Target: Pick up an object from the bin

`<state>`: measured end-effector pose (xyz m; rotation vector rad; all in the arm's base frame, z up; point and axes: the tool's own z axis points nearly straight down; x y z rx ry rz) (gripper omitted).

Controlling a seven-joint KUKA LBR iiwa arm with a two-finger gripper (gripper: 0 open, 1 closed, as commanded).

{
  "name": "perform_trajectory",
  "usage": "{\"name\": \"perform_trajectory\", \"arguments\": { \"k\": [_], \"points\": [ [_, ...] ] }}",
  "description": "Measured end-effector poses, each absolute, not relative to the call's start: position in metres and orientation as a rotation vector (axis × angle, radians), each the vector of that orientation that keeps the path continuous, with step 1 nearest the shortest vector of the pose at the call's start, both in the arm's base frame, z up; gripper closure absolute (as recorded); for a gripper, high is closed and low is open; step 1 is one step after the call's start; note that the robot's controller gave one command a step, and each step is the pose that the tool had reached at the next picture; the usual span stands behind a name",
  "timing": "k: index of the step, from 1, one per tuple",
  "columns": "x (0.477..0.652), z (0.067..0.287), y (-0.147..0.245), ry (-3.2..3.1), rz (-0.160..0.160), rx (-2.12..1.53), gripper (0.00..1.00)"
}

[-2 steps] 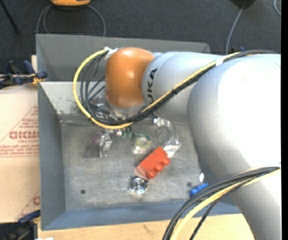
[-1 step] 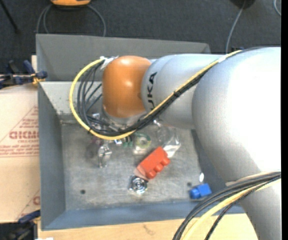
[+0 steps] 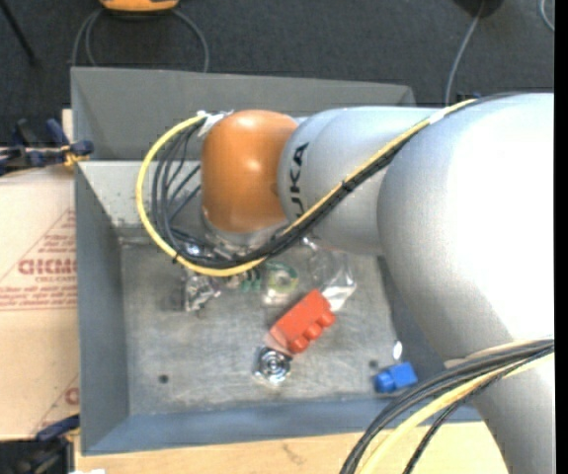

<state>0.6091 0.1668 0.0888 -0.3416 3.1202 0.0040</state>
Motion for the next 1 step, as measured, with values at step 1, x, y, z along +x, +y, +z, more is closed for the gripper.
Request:
{"name": "perform_trajectory", "arguments": {
  "k": [1],
  "points": [
    [0.5995, 0.2407, 0.1635, 3.11, 0.0, -0.333, 1.0]
  ]
}}
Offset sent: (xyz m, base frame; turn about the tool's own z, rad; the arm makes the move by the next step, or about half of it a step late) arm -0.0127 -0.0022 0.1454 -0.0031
